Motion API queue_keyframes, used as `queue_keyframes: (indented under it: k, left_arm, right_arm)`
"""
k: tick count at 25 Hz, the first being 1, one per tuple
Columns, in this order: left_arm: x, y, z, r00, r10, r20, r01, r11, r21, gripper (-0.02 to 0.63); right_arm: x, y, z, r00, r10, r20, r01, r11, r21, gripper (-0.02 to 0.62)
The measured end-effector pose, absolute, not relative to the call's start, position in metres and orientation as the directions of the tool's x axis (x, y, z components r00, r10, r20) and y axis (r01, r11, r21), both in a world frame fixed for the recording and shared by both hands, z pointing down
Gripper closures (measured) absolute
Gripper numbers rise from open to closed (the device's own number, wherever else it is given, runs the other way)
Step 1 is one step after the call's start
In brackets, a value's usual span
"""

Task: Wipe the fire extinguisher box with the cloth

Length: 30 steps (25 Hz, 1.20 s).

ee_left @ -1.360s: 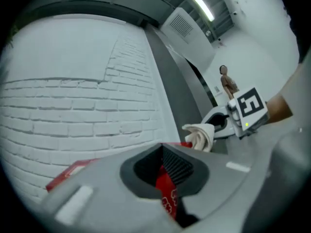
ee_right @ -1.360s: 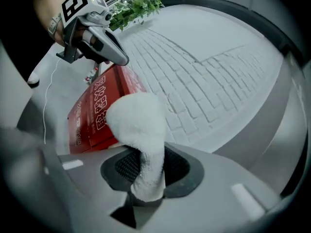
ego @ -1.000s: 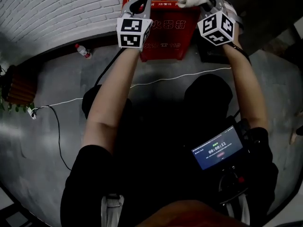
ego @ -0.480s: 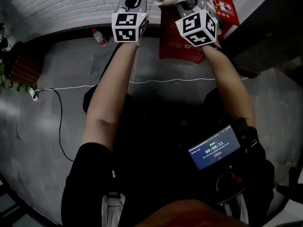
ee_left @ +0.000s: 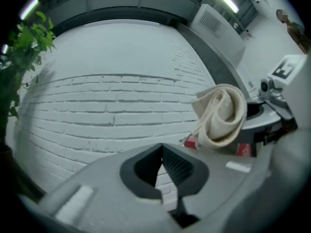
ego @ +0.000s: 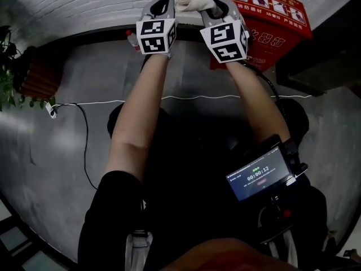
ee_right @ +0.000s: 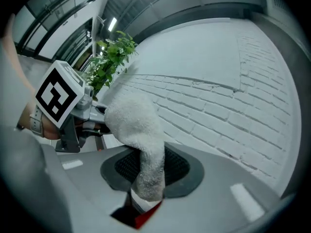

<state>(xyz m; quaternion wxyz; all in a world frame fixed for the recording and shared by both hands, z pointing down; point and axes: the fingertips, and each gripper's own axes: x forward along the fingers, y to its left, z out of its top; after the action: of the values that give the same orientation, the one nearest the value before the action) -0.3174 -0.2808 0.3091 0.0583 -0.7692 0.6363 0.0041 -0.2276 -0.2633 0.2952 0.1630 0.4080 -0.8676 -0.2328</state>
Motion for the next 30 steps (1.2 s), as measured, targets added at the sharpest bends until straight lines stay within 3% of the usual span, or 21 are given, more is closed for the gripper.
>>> queue_keyframes:
  k: [8, 14, 23, 30]
  left_arm:
    - [-0.341, -0.296, 0.344, 0.216, -0.976, -0.029, -0.973, -0.213, -0.088, 0.606]
    - [-0.353, -0.307, 0.354, 0.235, -0.972, -0.008, -0.970, -0.234, -0.063, 0.606]
    - [-0.364, -0.334, 0.352, 0.257, -0.966, -0.028, -0.966, -0.257, -0.019, 0.606]
    - [-0.339, -0.350, 0.352, 0.347, -0.938, -0.025, -0.936, -0.344, -0.077, 0.606]
  right_arm:
    - [-0.252, -0.276, 0.319, -0.588, -0.809, 0.013, -0.760, 0.559, 0.331, 0.492]
    - [-0.255, -0.299, 0.350, -0.572, -0.820, 0.001, -0.820, 0.572, 0.029, 0.492]
    - [-0.249, -0.342, 0.403, -0.499, -0.866, 0.022, -0.772, 0.434, -0.464, 0.492]
    - [-0.225, -0.361, 0.421, -0.362, -0.932, 0.004, -0.725, 0.278, -0.630, 0.495]
